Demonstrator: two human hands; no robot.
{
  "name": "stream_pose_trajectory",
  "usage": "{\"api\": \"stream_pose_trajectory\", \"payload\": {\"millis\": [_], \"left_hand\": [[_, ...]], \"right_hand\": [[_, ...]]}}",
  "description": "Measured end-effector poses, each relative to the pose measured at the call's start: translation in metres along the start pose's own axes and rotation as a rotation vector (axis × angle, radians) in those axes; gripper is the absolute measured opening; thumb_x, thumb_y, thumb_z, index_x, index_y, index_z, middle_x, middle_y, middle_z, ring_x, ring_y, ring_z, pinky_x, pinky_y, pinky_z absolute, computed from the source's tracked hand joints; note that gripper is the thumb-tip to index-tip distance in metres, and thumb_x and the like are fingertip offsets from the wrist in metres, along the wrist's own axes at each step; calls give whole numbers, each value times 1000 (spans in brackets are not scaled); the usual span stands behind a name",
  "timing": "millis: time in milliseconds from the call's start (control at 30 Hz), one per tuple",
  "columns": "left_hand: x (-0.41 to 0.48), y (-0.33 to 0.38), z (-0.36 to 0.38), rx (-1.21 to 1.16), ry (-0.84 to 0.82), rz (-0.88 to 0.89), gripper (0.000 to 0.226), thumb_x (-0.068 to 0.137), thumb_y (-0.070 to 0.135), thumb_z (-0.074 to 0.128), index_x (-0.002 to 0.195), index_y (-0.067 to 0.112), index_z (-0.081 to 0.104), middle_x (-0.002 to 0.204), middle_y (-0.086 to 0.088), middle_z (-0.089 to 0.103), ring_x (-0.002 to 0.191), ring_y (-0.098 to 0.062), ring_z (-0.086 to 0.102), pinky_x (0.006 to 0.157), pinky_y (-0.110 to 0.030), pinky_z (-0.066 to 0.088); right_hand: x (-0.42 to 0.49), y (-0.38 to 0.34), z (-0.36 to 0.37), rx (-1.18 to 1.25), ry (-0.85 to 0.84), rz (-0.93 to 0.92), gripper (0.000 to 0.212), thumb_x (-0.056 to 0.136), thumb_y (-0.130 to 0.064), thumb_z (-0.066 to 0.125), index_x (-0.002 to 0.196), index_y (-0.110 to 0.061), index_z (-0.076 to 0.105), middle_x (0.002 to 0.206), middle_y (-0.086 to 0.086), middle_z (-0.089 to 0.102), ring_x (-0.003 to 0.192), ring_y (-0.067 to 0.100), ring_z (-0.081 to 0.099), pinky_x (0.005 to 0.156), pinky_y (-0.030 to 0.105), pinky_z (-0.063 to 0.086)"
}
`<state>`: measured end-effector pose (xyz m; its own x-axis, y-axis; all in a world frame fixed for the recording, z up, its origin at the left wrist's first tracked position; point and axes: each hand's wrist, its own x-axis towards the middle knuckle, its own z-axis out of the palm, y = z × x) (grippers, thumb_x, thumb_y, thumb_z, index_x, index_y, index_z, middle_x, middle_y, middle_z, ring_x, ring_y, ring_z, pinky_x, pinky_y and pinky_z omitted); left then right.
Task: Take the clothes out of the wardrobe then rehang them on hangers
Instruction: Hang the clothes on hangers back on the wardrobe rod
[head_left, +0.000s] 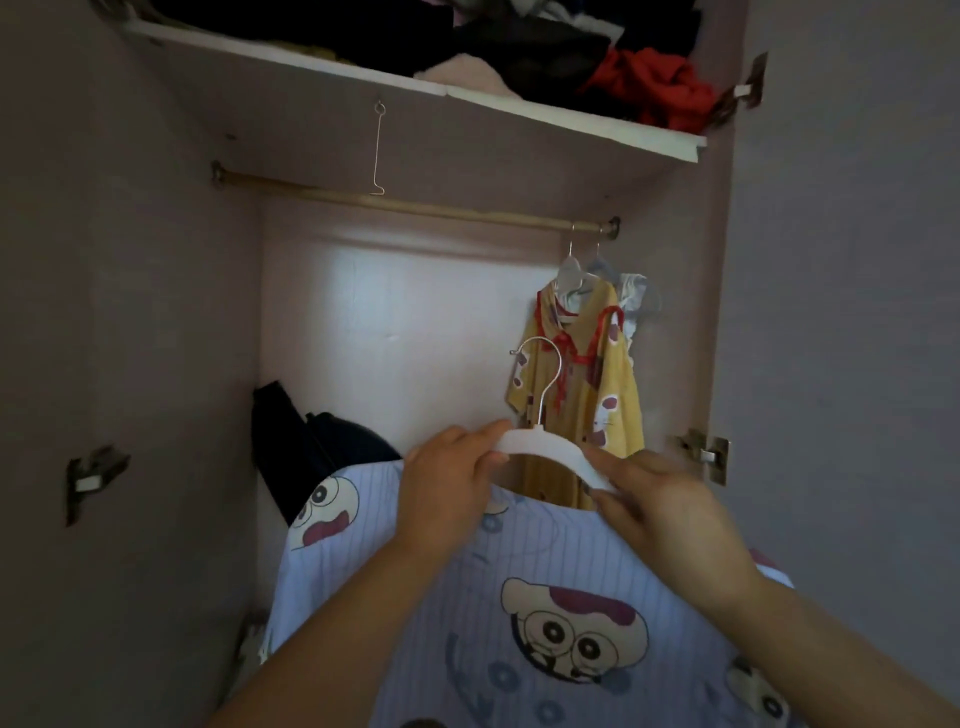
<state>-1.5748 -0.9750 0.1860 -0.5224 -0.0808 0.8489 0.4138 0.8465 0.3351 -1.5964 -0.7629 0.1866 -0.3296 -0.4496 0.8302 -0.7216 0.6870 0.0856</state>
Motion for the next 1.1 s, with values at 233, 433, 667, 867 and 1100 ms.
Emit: {"api": "stream_pose_trajectory", "payload": {"millis": [233, 433, 667, 867, 1100], "left_hand": [[93, -67, 56, 71, -9, -26, 46, 97, 21, 46, 142, 20, 36, 124, -6, 55, 110, -19, 51, 97, -30, 39], [193, -109, 128, 61, -38, -55, 55, 98, 30, 43, 147, 25, 19, 155, 2, 15, 142, -14, 13, 114, -26, 11], [308, -131, 197, 118, -110, -70, 58, 99, 35, 39, 149, 25, 12, 158, 0, 4, 144, -16, 10, 113, -31, 19], [364, -144, 227, 192, -125, -63, 59, 100, 32, 38, 150, 24, 8, 158, -3, 4, 143, -19, 12, 113, -33, 18], [381, -162, 240, 319, -155, -51, 63, 97, 34, 43, 149, 24, 10, 157, -2, 8, 143, -20, 15, 113, -33, 21]], "right_hand": [[95, 65, 73, -168, 108, -97, 45, 68, -12, 80, 111, -14, 67, 74, 4, 63, 54, 22, 60, 35, 30, 45], [209, 142, 117, -308, -26, -13, 37, 97, -30, 40, 134, -25, 43, 114, 0, 53, 96, 21, 56, 74, 37, 53], [327, 207, 149, -600, -13, 67, 29, 89, -8, 47, 117, -10, 49, 108, 7, 50, 94, 27, 55, 65, 34, 48], [392, 229, 159, -625, 7, 158, 34, 90, 3, 42, 124, -1, 49, 122, 13, 46, 109, 32, 50, 69, 35, 40], [421, 243, 191, -493, -64, 196, 33, 89, 3, 45, 120, -5, 56, 120, 11, 49, 111, 29, 53, 82, 37, 47]]}}
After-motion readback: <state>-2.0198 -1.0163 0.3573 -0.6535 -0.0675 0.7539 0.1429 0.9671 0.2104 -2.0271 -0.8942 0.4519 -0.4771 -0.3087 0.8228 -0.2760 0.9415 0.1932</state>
